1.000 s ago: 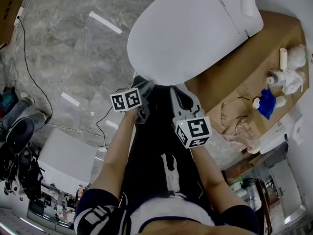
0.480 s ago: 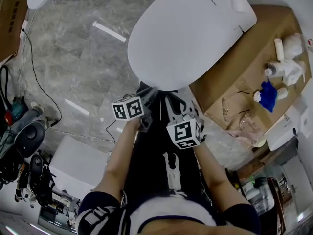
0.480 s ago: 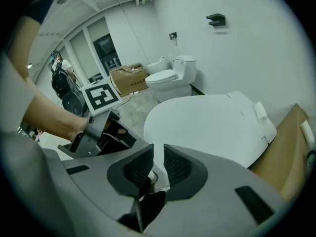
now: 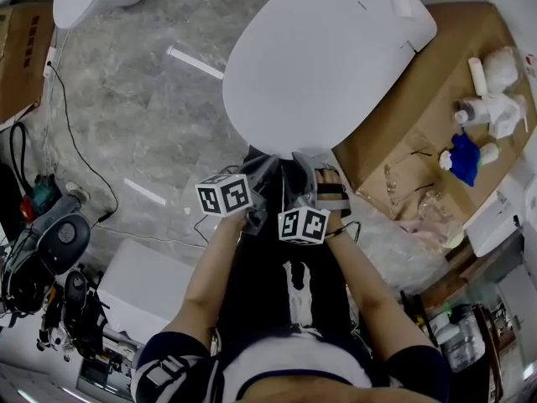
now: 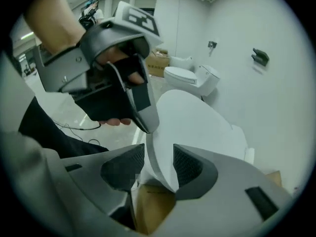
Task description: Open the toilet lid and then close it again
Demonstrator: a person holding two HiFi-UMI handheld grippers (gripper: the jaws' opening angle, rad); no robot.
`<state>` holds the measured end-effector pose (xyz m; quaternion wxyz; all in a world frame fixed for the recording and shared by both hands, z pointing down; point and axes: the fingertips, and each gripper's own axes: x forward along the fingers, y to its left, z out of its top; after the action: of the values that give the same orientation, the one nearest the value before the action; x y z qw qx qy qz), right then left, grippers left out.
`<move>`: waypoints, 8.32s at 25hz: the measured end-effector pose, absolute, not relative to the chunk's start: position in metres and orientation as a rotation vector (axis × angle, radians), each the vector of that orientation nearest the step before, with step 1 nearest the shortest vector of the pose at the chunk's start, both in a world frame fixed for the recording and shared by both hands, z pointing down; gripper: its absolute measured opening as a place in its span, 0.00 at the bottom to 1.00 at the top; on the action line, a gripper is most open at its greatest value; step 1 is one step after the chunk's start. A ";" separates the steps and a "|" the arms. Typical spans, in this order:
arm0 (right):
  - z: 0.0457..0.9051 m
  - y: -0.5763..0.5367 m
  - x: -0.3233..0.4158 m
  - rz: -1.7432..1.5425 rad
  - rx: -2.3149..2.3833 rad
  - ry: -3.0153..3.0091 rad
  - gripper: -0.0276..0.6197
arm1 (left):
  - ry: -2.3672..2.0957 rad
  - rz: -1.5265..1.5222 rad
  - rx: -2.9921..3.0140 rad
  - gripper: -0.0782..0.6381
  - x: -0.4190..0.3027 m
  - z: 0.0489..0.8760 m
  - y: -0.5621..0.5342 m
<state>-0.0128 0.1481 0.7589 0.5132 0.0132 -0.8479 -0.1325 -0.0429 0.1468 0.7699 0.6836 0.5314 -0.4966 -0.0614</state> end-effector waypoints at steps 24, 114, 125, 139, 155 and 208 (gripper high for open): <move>0.697 0.108 -0.009 -0.259 0.299 -2.193 0.29 | -1.017 -0.162 1.413 0.17 -0.037 0.691 0.117; 0.446 -0.208 0.060 0.298 0.876 -2.488 0.17 | -1.333 0.214 2.108 0.12 -0.013 0.427 -0.153; 0.438 -0.229 0.061 0.197 0.909 -2.431 0.13 | -1.403 0.176 2.167 0.12 -0.011 0.413 -0.178; 0.432 -0.269 0.065 -0.088 0.964 -2.307 0.05 | -1.395 0.200 2.215 0.12 -0.005 0.412 -0.197; 0.429 -0.322 0.073 -0.080 0.950 -2.234 0.05 | -1.434 0.237 2.282 0.12 0.000 0.404 -0.230; 0.391 -0.203 0.067 0.395 1.141 -2.770 0.05 | -1.340 0.204 2.347 0.12 0.032 0.389 -0.200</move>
<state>0.0674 -0.2034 0.3905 0.0599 0.3770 -0.9150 0.1305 0.0318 -0.2003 0.3893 0.2142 0.8458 -0.4830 0.0734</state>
